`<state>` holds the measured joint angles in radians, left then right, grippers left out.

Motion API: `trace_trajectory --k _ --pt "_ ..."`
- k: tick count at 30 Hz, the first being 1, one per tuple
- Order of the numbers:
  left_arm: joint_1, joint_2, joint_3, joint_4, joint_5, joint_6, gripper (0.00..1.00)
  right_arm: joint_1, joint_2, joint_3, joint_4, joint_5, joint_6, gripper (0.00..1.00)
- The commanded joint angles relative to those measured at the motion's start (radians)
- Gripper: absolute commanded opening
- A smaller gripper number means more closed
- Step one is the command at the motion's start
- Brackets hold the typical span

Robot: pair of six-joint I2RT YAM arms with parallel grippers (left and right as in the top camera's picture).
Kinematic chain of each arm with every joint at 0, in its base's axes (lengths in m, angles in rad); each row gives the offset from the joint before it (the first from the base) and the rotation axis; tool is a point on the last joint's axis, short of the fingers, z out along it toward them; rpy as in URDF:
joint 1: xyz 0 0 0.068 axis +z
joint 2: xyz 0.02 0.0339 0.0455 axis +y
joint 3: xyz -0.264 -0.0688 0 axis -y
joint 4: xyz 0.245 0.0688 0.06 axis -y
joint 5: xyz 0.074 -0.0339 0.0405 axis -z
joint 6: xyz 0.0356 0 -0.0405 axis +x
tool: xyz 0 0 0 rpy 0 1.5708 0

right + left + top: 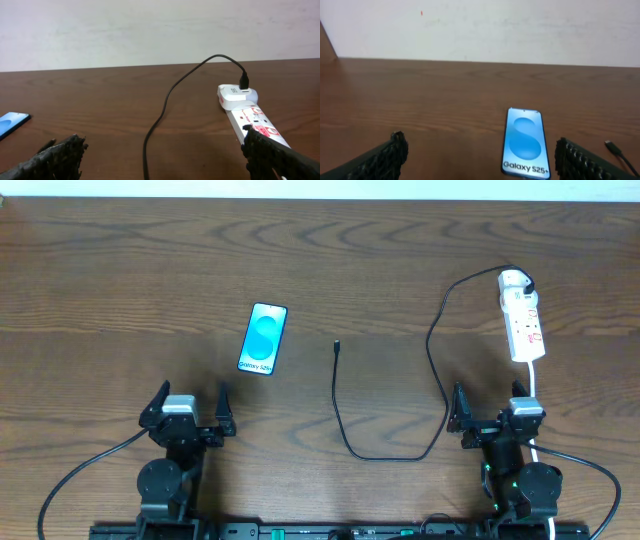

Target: Plug charger to phone and switch on socket

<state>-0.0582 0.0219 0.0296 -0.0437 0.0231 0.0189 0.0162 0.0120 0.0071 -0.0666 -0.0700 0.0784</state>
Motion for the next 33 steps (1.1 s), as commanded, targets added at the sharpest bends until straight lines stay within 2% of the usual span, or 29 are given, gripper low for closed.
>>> trace_trajectory --k 1,8,20,27,33 --pt "-0.004 0.038 0.031 -0.027 -0.007 -0.047 0.95 -0.002 -0.006 -0.002 -0.005 0.005 -0.005 0.99" --pt "-0.004 0.238 0.163 -0.027 0.084 -0.047 0.95 -0.002 -0.006 -0.002 -0.005 0.005 -0.005 0.99" --pt "-0.005 0.751 0.508 -0.065 0.213 -0.047 0.95 -0.002 -0.006 -0.002 -0.005 0.005 -0.005 0.99" --pt "-0.005 1.052 0.766 -0.205 0.308 -0.046 0.95 -0.002 -0.006 -0.002 -0.005 0.005 -0.005 0.99" --pt "-0.005 1.247 0.968 -0.354 0.314 -0.046 0.95 -0.002 -0.006 -0.002 -0.005 0.005 -0.005 0.99"
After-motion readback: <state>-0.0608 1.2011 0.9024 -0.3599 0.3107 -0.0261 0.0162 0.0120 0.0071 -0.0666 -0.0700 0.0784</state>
